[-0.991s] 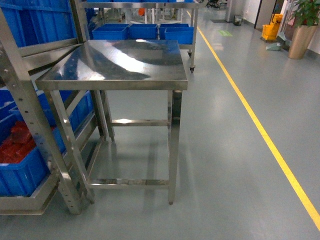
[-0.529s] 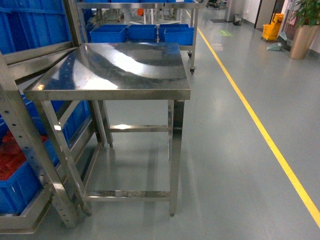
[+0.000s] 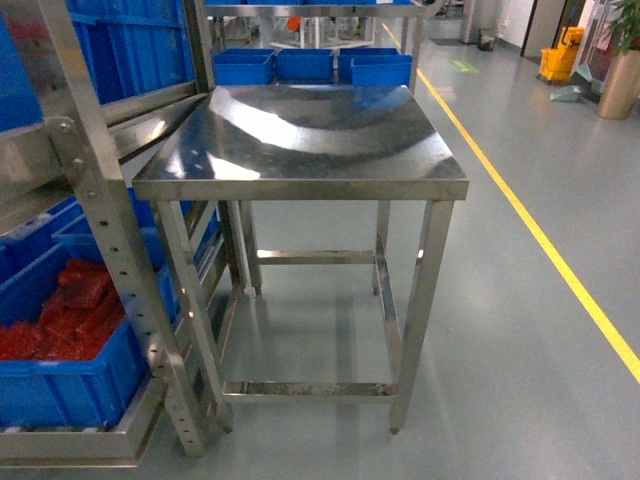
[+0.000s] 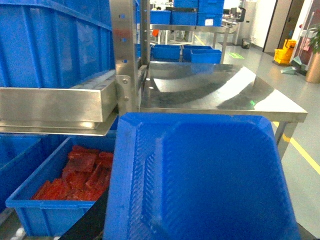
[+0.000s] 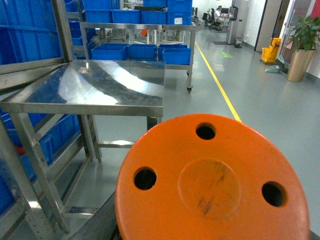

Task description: Sort blue parts and orange caps into right shelf containers

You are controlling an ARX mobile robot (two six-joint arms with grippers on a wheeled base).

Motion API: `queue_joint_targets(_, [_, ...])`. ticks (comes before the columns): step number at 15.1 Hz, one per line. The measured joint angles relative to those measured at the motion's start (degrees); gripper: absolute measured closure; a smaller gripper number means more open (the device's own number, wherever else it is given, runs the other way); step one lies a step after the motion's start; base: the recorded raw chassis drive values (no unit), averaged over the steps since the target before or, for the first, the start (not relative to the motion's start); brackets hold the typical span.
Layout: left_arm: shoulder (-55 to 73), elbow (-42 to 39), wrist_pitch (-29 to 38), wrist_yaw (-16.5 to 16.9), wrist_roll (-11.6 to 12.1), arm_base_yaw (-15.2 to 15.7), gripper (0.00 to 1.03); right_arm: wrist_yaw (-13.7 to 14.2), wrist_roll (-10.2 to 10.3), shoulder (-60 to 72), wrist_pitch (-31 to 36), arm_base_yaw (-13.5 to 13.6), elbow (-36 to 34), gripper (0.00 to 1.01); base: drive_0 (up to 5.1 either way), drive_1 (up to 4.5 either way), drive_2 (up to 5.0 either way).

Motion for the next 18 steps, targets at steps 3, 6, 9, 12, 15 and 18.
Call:
queue_joint_targets(3, [0.0, 0.0, 0.2, 0.0, 0.0, 0.0, 0.60, 0.0, 0.0, 0.0, 0.2, 0.0, 0.0, 0.56, -4.9, 2.44, 2.4])
queue_joint_targets(6, [0.0, 0.0, 0.2, 0.0, 0.0, 0.0, 0.60, 0.0, 0.0, 0.0, 0.0, 0.0, 0.0, 0.56, -5.0, 2.38, 2.4])
queue_joint_targets(9, [0.0, 0.0, 0.1, 0.0, 0.0, 0.0, 0.60, 0.0, 0.0, 0.0, 0.1, 0.0, 0.0, 0.56, -4.9, 2.46, 2.5])
queue_joint_targets(12, [0.0, 0.0, 0.0, 0.0, 0.0, 0.0, 0.60, 0.0, 0.0, 0.0, -0.1, 0.0, 0.0, 0.56, -5.1, 2.31, 2.3])
queue_joint_targets(15, [0.0, 0.0, 0.0, 0.0, 0.0, 0.0, 0.60, 0.0, 0.0, 0.0, 0.0, 0.0, 0.0, 0.56, -5.0, 2.40, 2.4])
queue_joint_targets(18, [0.0, 0.0, 0.1, 0.0, 0.0, 0.0, 0.60, 0.0, 0.0, 0.0, 0.0, 0.0, 0.0, 0.56, -5.1, 2.30, 2.3])
